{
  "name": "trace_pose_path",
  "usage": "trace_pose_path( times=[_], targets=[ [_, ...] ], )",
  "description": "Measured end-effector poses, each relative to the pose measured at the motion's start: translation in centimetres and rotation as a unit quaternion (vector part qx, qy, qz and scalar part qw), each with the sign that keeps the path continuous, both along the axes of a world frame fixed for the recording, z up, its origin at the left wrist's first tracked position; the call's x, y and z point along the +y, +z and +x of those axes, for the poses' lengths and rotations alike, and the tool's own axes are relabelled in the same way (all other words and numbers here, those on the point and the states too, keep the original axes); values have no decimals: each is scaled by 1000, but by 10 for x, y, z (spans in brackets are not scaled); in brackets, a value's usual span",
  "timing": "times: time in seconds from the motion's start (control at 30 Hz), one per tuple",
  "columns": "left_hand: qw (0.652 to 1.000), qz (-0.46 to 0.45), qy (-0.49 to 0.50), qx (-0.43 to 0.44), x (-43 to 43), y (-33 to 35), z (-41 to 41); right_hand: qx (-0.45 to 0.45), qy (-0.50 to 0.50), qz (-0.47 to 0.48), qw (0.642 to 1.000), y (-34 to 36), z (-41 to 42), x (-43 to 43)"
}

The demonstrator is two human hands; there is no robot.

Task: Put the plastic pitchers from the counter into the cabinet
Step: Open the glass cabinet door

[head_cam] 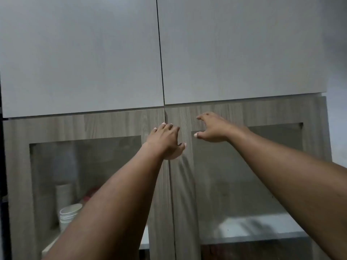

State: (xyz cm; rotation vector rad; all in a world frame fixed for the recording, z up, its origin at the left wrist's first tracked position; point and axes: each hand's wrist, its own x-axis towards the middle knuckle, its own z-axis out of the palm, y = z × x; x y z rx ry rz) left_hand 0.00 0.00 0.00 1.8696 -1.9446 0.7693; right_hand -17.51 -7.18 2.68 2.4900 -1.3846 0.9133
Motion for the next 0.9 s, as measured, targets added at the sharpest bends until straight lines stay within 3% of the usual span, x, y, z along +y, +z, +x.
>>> trace_pose_path(
  times=[0.3,0.6,0.9],
  targets=[
    [988,-144,23,-42,-82,39,-1,28,-20,-172,985,28,14,-58],
    [983,-176,34,-38,-61,36,-13,-9,1,-157,988,19,7,-39],
    [965,-258,-7,-42,33,34,-55,-162,63,-160,972,-3,-28,49]
  ],
)
